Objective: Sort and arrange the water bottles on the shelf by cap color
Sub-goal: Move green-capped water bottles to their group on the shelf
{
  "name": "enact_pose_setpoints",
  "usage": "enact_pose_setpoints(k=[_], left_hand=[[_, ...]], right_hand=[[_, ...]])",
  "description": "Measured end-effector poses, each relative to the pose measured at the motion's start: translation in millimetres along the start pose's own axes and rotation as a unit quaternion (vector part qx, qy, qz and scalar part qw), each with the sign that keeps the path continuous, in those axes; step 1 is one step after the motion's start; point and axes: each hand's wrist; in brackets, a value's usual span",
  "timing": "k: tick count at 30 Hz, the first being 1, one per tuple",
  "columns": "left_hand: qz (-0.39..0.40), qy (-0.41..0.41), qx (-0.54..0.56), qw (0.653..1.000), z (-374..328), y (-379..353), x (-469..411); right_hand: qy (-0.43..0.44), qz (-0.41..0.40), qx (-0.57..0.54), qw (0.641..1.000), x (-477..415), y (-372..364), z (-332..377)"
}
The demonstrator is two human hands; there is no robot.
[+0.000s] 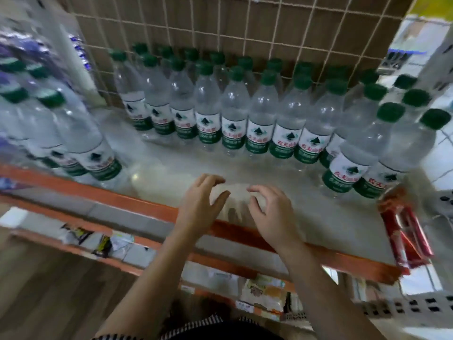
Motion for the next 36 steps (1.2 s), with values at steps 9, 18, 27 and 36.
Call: enact_pose_setpoints(k=[9,18,27,36], left_hand=[[-0.167,0.113,0.022,0.979,138,143,40],[-0.159,0.119,0.000,0.980,224,216,1],[-0.135,0.105,0.058,0.984,233,217,-30],[-0.183,0.130,0.027,0.974,219,201,-53]], right_hand=[[0.103,0.080,-0.091,0.987,-48,-109,100],[0.012,0.037,-0.144,0.989,-91,-208,175],[-0.043,-0.027,-0.146,0.988,-115,-255,196],[-0.086,-0.076,-0.120,0.986,-97,-209,167]])
Point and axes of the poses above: each hand's wrist, its own x-axis away from the middle knuckle, its own y-axis out of the back of the hand, z = x × y, and after that the axes turned 14 degrees about y, right-handed
